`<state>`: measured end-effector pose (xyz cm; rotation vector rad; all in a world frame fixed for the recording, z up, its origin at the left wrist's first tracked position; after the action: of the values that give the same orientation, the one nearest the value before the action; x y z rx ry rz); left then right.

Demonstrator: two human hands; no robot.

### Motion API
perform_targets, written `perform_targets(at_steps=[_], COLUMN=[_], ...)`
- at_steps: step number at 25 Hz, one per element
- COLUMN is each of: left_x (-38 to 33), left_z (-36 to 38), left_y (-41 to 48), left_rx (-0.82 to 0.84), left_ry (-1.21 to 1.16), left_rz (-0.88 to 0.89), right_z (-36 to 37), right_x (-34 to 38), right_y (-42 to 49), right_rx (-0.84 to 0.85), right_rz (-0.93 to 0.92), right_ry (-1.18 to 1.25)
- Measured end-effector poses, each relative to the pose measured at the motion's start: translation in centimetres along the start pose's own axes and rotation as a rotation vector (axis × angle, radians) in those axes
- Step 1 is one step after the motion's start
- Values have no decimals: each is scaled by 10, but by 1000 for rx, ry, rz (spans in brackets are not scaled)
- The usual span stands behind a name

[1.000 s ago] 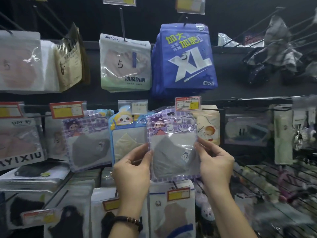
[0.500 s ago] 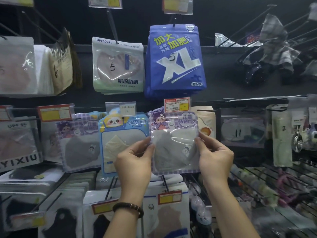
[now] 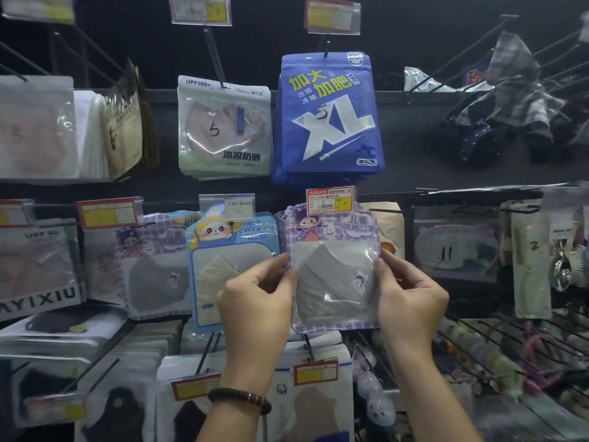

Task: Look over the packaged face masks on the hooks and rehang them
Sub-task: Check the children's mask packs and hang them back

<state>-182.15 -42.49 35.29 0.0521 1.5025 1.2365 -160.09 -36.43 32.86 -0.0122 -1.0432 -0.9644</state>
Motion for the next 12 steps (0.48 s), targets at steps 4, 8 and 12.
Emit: perform_targets(at_steps=[4, 8, 12], left_x=[8, 8, 9], left_z=[1, -1, 3], left_y=[5, 2, 3], left_rx=[22, 8, 28], left_ry=[41, 38, 83], left_rz=[-71, -45, -46], right_z=[2, 0, 0], right_x=[4, 17, 11], right_y=[0, -1, 4], right_rx=[25, 13, 5], right_rz=[0, -57, -16], right_ry=[-61, -18, -83])
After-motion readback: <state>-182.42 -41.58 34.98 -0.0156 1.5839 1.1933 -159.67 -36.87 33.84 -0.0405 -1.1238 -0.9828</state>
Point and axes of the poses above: each hand's wrist, its own y-axis towards the middle knuckle, its own z-axis out of the palm, x = y × z, the point moved 4 cm from there along y, towards the middle knuckle, and after that the axes turned 9 degrees about -x, right-handed, at the moved point
